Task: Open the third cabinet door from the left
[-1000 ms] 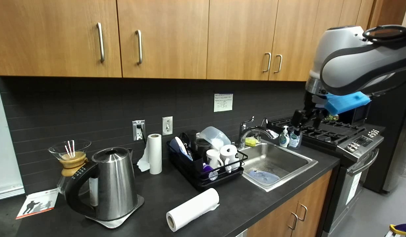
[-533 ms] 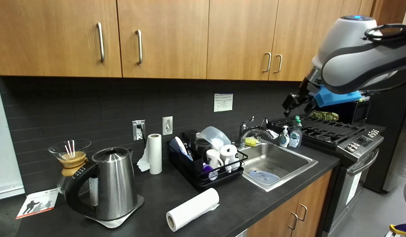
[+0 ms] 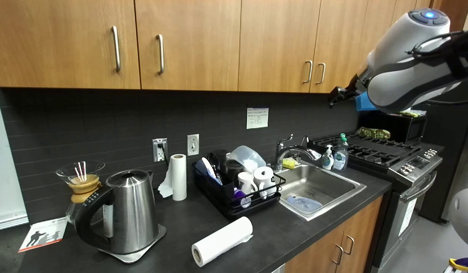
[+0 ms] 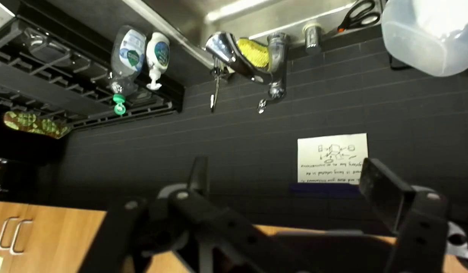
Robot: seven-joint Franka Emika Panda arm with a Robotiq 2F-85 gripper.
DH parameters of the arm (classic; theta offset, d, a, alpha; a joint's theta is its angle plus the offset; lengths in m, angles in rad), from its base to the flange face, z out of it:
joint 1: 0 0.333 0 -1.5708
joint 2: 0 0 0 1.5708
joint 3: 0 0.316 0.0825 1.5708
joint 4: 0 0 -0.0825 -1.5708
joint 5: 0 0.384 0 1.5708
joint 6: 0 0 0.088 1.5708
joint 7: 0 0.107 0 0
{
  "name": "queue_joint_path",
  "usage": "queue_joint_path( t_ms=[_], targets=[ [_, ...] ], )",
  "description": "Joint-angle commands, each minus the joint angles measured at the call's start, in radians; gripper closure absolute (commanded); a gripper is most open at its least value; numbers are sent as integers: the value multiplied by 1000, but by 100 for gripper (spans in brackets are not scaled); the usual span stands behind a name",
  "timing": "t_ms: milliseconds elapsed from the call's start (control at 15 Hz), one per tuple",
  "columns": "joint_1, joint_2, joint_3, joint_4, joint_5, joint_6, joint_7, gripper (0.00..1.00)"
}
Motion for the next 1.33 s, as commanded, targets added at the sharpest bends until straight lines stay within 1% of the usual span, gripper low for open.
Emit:
queue_joint_path(
  t_ms=[0,200,267,533,733,933,1000,1067,1133,1200,1267],
  targets=[
    [-163,23,124,2,-2,133,71,0],
    [-303,47,238,26,33,240,96,0],
    [-361,57,286,36,51,286,101,0],
    [-572,96,446,104,151,405,57,0],
    [-715,156,532,175,228,500,3,0],
    [-830,234,598,247,291,597,-77,0],
    [-858,265,620,271,308,624,-107,0],
    [-866,292,628,288,320,636,-141,0],
    [-827,300,605,320,325,588,-172,0],
    [-804,341,593,331,312,592,-206,0],
    [-727,391,546,330,286,589,-236,0]
  ],
)
